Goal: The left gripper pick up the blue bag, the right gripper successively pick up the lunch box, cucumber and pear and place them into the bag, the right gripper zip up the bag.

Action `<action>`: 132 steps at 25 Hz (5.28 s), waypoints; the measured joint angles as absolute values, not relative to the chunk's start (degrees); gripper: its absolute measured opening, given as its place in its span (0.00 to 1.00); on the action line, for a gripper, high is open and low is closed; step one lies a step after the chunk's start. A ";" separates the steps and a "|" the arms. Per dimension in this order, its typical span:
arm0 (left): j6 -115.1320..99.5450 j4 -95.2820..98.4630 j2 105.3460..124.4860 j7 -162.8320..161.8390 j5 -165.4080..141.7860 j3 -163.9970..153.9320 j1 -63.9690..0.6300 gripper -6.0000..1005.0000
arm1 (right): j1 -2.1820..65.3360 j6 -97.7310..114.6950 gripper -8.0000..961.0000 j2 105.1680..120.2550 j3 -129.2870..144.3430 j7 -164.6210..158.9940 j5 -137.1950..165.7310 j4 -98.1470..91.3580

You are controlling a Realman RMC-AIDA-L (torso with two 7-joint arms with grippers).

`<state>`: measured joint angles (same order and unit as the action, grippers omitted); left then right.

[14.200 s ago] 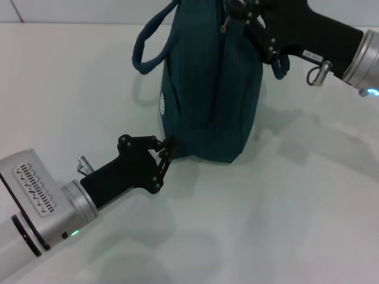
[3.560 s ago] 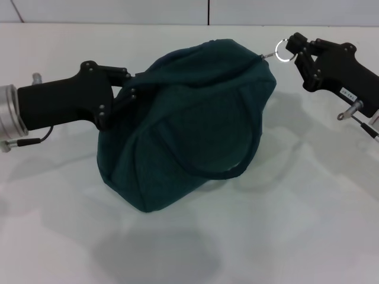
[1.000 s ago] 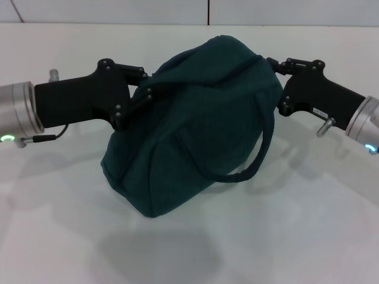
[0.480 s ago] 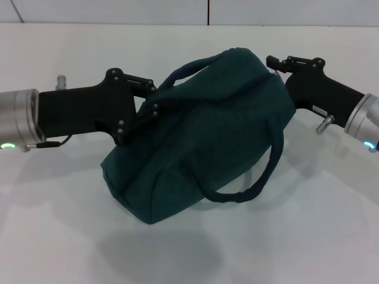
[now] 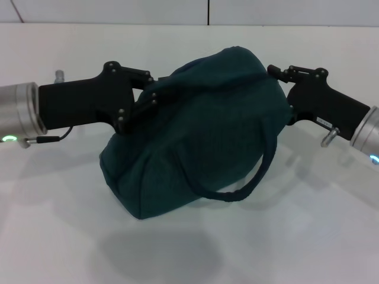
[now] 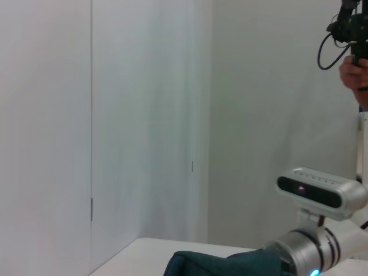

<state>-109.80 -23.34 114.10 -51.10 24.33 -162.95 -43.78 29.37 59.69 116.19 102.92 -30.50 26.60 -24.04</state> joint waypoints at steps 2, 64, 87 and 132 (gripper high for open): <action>-108.80 -23.28 114.32 -51.12 24.35 -162.94 -44.14 0.11 | 29.06 59.71 0.22 116.19 103.01 -30.50 26.62 -23.82; -92.67 -18.37 119.56 -49.35 35.26 -162.90 -44.86 0.21 | 27.86 53.39 0.05 116.03 100.19 -32.78 23.81 -22.20; -89.45 -6.86 119.69 -39.42 51.66 -162.26 -39.27 0.63 | 24.34 57.43 0.57 115.67 95.90 -33.77 21.83 -22.29; -89.97 -11.20 118.45 -59.47 36.54 -162.88 -50.66 0.70 | 20.44 67.89 0.55 115.65 86.40 -34.19 21.46 -20.56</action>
<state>-89.97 -11.20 118.45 -59.47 36.54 -162.88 -50.66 20.44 67.89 115.65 86.40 -34.19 21.46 -20.56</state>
